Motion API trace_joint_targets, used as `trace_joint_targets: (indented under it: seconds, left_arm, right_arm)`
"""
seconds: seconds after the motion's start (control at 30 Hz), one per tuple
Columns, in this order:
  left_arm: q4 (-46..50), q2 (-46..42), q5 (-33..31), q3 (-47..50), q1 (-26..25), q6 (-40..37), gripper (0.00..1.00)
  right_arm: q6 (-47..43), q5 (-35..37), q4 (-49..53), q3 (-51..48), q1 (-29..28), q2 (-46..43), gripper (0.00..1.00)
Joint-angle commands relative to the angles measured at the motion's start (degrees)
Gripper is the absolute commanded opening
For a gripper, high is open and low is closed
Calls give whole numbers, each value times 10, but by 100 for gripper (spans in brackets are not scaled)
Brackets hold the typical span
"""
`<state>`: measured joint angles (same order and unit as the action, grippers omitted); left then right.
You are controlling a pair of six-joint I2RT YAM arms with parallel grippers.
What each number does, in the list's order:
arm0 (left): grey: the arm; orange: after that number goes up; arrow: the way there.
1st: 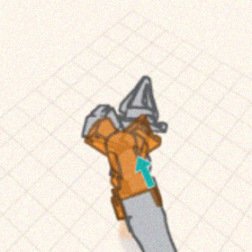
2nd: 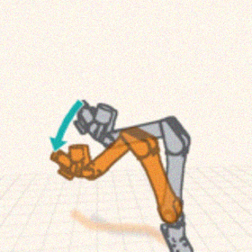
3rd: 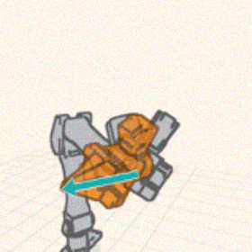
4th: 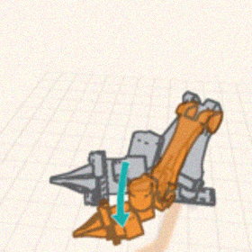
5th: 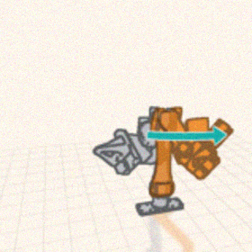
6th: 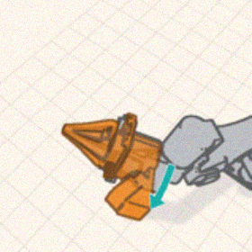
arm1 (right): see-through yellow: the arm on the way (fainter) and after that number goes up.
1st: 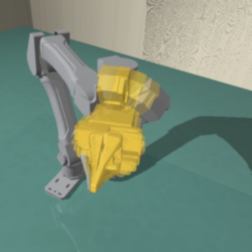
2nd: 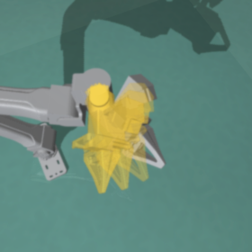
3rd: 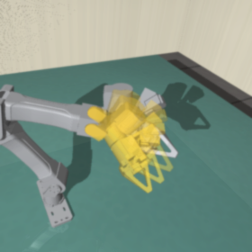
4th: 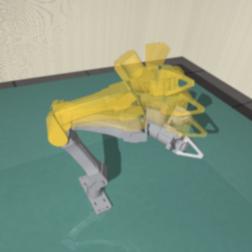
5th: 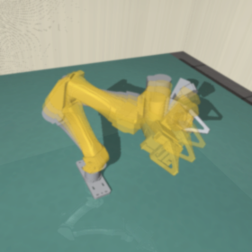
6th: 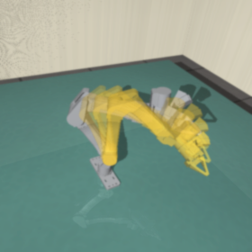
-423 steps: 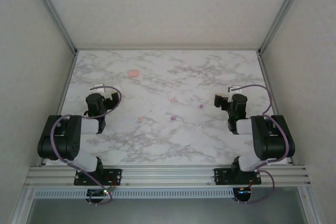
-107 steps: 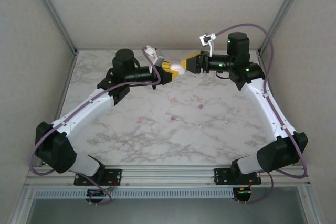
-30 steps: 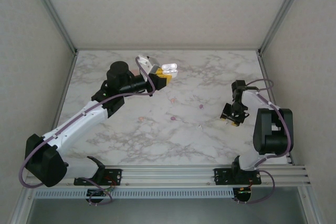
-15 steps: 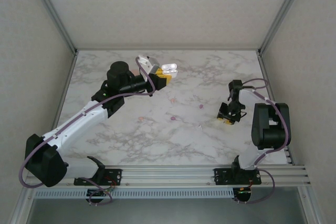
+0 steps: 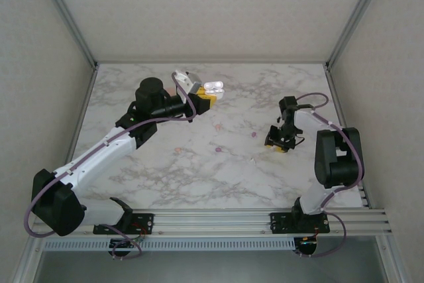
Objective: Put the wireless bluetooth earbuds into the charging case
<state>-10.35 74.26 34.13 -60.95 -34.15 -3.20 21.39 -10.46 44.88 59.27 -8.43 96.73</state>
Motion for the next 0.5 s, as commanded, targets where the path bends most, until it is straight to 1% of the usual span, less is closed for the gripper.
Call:
trace_joint_targets:
  seconds: [0.0, 0.13, 0.27, 0.37, 0.47]
  left_arm:
    - [0, -2, -2, -15, -6, 1, 19]
    - [0, -2, -4, -15, -5, 1, 19]
    - [0, -2, -4, -14, -6, 1, 19]
    - [1, -4, -5, -14, -7, 1, 19]
    - [1, -6, -6, -13, -7, 2, 19]
  right_arm:
    - [-1, 21, 20, 20, -8, 6, 40]
    - [1, 61, 29, 25, -12, 0, 42]
    - [-19, 91, 45, 39, -12, 19, 44]
    - [-36, 85, 45, 45, -12, 32, 44]
    - [-55, 78, 45, 54, -12, 45, 41]
